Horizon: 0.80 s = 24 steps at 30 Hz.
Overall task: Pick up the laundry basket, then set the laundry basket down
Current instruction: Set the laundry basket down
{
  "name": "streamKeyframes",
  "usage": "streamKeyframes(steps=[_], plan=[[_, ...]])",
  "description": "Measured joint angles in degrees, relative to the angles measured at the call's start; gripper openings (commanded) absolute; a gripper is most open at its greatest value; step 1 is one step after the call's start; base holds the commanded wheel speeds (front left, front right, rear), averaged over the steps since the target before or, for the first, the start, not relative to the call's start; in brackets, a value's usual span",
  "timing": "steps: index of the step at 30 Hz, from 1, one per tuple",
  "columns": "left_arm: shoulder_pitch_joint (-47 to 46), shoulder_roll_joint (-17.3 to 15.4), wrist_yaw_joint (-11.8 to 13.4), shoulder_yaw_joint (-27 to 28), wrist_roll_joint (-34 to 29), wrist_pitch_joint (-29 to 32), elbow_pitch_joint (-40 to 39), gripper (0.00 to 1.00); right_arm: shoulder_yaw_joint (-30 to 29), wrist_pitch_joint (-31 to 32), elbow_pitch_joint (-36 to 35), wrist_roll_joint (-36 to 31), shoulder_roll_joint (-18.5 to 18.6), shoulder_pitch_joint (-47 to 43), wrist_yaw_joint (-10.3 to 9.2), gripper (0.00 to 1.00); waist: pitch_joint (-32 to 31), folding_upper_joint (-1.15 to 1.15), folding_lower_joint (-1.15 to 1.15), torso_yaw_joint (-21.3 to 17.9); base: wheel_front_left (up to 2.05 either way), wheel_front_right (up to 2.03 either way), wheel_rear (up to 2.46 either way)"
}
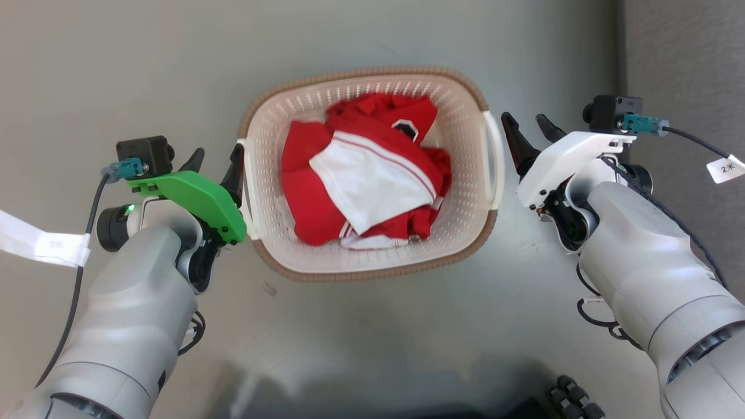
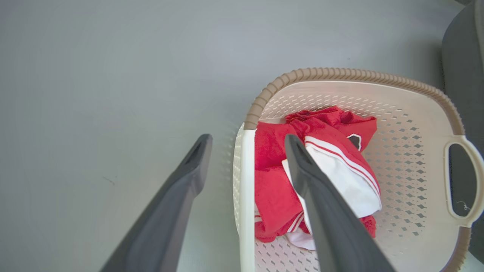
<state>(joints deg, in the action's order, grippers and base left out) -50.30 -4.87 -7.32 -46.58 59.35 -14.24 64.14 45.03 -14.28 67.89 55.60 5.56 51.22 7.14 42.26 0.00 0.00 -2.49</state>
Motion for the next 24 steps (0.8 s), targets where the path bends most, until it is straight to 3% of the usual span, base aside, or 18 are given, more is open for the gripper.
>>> streamKeyframes(steps=[10,24], plan=[[2.7,-0.8,0.0,3.3,-1.4,0.0,-4.0,1.00,-1.9,-0.1,-3.2,-2.5,1.9,-1.3,0.00,1.00,-6.9,0.00,0.00,-0.8,0.00,0.00,0.00],[9.6,-4.3,0.4,12.7,-10.8,0.0,-14.2,1.00,-8.9,-0.1,-13.4,-8.3,3.7,-7.9,-0.24,1.00,-19.2,0.00,0.00,-0.6,0.00,0.00,0.00]])
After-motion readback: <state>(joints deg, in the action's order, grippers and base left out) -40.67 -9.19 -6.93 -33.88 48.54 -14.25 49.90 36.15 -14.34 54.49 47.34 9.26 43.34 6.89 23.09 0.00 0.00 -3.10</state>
